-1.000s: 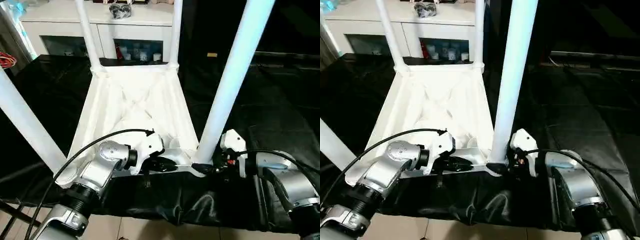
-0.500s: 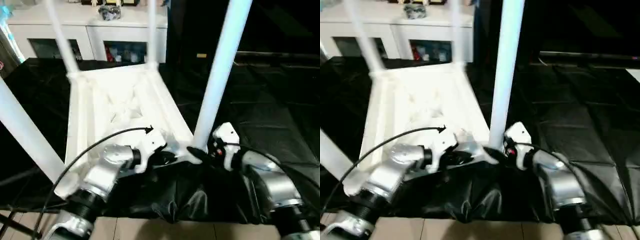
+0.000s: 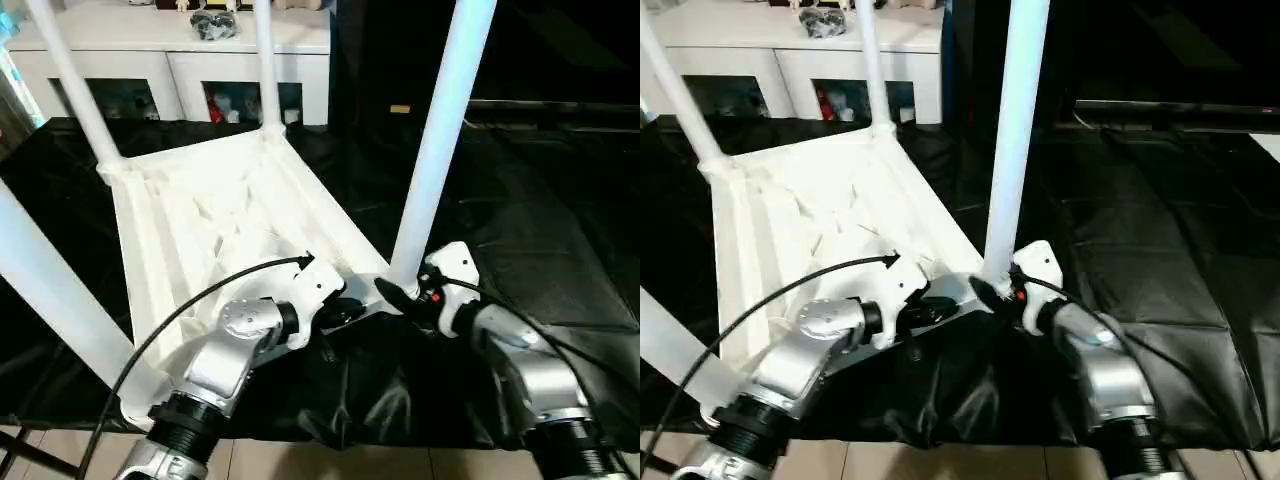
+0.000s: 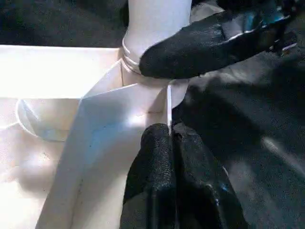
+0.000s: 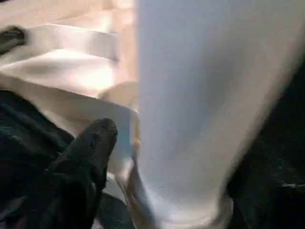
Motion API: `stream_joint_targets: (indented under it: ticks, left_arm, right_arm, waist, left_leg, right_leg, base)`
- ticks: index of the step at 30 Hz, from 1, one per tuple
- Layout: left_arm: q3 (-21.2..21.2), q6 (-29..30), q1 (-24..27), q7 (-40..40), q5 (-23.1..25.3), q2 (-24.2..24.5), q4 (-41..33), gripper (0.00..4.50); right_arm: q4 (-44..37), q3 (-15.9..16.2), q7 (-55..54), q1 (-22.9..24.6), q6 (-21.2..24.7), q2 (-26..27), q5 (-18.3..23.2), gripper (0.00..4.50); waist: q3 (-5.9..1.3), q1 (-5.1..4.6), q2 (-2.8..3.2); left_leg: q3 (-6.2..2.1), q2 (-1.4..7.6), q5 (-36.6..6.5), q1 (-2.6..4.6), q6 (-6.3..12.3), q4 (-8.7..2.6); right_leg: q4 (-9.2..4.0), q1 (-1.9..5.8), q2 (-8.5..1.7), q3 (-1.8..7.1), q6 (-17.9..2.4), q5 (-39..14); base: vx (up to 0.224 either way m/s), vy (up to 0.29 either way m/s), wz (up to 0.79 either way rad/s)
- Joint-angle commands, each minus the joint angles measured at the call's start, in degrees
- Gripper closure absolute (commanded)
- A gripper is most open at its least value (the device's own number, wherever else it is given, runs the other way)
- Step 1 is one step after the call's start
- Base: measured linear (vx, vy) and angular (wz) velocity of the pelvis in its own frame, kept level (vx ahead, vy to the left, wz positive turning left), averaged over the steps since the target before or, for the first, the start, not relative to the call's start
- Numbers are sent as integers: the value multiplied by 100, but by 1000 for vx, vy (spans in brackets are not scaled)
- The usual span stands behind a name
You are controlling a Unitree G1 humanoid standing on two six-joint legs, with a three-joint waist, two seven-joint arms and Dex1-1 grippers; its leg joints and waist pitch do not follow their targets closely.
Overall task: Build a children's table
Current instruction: Rotate leg to tighten
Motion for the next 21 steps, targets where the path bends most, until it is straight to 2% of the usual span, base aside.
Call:
stream_joint_targets:
  ticks: [1, 2, 3, 5, 6, 8, 11, 12, 13, 14, 16, 17, 21]
  left_arm:
    - [-221, -161, -81, -323, -125, 15, 59, 450]
    - [-202, -174, -102, -452, -156, 107, 73, 450]
    - [-196, -197, -122, -544, -176, 169, 91, 450]
    - [-201, -203, -139, -658, -199, 237, 102, 450]
    - [-231, -259, -182, -900, -225, 398, 152, 450]
    - [-247, -275, -203, -1031, -246, 474, 173, 450]
    - [-315, -337, -298, -1384, -232, 741, 254, 450]
    - [-331, -536, -391, -1317, -79, 854, 391, 450]
    - [-335, -591, -413, -1295, -46, 876, 429, 450]
    - [-338, -579, -442, -1215, 18, 899, 456, 450]
    - [-254, -498, -475, -1087, -6, 876, 460, 450]
    - [-185, -360, -479, -1062, -86, 843, 426, 407]
    - [-176, -86, -389, -1199, -235, 893, 183, 374]
  right_arm:
    - [-174, 356, 564, -5, 89, -86, 162, 75]
    - [-218, 376, 820, 3, 112, -237, 227, 75]
    - [-241, 415, 1009, 10, 75, -349, 239, 75]
    - [-255, 448, 1193, 15, 66, -455, 258, 75]
    - [-236, 524, 1525, 1, 30, -641, 271, 75]
    - [-218, 564, 1674, -10, 1, -725, 267, 75]
    - [-199, 713, 2126, -36, -24, -967, 255, 75]
    - [-129, 773, 2244, -63, -120, -1070, 174, 75]
    - [-116, 784, 2267, -70, -137, -1095, 163, 75]
    - [-92, 779, 2285, -83, -137, -1105, 169, 75]
    - [-38, 780, 2306, -121, -150, -1112, 183, 75]
    - [-8, 787, 2306, -141, -170, -1114, 176, 71]
    - [21, 798, 2276, -162, -221, -1106, 144, 71]
  waist:
    - [-272, 29, -100]
    - [-278, 37, -114]
    - [-286, 58, -107]
    - [-284, 63, -105]
    - [-290, 63, -152]
    - [-288, 84, -115]
    - [-287, 116, -129]
    - [-280, 135, -149]
    - [-276, 157, -143]
    - [-277, 177, -189]
    - [-267, 193, -155]
    - [-270, 191, -151]
    - [-282, 181, -163]
  left_leg:
    - [11, 71, -1622, 8, 225, -371]
    - [12, 76, -1567, 1, 234, -367]
    - [19, 80, -1535, 21, 259, -355]
    - [20, 87, -1473, 13, 281, -351]
    - [28, 83, -1432, 6, 305, -345]
    - [27, 86, -1433, 20, 317, -340]
    - [32, 87, -1464, 32, 322, -339]
    - [39, 95, -1498, 44, 305, -342]
    - [29, 94, -1514, 40, 291, -345]
    - [42, 103, -1564, 60, 264, -345]
    - [41, 104, -1647, 73, 209, -353]
    - [34, 106, -1681, 67, 158, -361]
    - [15, 100, -1675, 44, 118, -369]
  right_leg:
    - [-469, 223, -174, 135, -917, -1839]
    - [-453, 234, -172, 134, -962, -1702]
    - [-440, 227, -170, 135, -1034, -1562]
    - [-414, 237, -169, 134, -1125, -1381]
    - [-403, 243, -173, 132, -1151, -1319]
    - [-394, 234, -181, 137, -1172, -1334]
    - [-394, 234, -182, 138, -1184, -1366]
    - [-401, 223, -188, 145, -1179, -1413]
    - [-403, 224, -193, 142, -1165, -1471]
    - [-413, 213, -196, 148, -1142, -1530]
    - [-413, 196, -205, 153, -1142, -1673]
    - [-416, 208, -209, 150, -1127, -1736]
    - [-405, 231, -207, 143, -1094, -1665]
  base:
    - [0, 0, 0]
    - [0, 0, 0]
    - [0, 0, 0]
    - [0, 0, 0]
    - [0, 0, 0]
    - [0, 0, 0]
    - [0, 0, 0]
    - [0, 0, 0]
    - [0, 0, 0]
    - [0, 0, 0]
    - [0, 0, 0]
    - [0, 0, 0]
    - [0, 0, 0]
